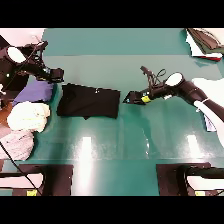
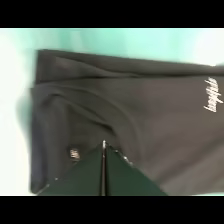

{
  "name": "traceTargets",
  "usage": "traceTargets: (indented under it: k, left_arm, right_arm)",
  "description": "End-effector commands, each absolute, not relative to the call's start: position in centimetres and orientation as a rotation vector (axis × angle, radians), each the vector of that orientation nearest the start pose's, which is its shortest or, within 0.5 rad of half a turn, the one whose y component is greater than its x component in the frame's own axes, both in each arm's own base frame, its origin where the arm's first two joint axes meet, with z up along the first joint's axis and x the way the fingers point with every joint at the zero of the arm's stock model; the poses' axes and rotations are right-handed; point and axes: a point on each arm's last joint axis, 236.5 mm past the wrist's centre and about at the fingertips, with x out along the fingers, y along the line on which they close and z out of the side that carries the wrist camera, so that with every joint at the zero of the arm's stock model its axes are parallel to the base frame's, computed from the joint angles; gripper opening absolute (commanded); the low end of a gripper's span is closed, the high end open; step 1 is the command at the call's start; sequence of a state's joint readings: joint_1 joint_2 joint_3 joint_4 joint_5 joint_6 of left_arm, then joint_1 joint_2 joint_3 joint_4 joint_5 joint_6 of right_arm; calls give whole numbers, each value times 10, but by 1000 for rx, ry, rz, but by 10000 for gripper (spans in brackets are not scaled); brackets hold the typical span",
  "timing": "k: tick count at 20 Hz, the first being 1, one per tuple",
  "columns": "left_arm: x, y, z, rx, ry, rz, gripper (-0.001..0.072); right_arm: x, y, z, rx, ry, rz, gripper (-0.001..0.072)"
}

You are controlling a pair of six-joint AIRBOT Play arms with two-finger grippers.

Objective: Fold the shirts.

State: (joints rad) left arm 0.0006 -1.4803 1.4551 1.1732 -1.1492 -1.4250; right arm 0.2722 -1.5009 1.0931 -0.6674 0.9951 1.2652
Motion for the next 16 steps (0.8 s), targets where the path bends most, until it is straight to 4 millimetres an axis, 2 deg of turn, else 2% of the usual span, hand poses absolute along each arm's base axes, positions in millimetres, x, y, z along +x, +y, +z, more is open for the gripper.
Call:
traceTargets:
  k: [1, 4, 9, 10, 11, 13, 14, 15, 16]
  left_arm:
    - [458, -106, 61, -289, 1116, -401, 35]
    - [457, -110, 63, -289, 1114, -419, 35]
    - [452, -111, 61, -278, 1134, -434, 35]
    - [451, -111, 60, -278, 1139, -436, 35]
    - [451, -111, 60, -278, 1140, -436, 35]
    - [450, -112, 61, -284, 1140, -440, 35]
    - [449, -113, 61, -284, 1146, -443, 35]
    - [447, -113, 60, -284, 1154, -446, 35]
    - [444, -114, 59, -284, 1165, -451, 35]
  right_arm:
    - [368, 284, -49, 648, 1316, 663, 642]
    - [375, 319, -66, 664, 1330, 687, 641]
    - [402, 377, -66, 648, 1253, 736, 631]
    - [406, 386, -64, 636, 1237, 750, 572]
    - [409, 394, -62, 627, 1223, 763, 456]
    - [413, 405, -56, 597, 1186, 796, 273]
    - [415, 407, -52, 566, 1160, 821, 63]
    - [417, 407, -45, 546, 1139, 840, 19]
    - [421, 403, -37, 540, 1122, 841, 17]
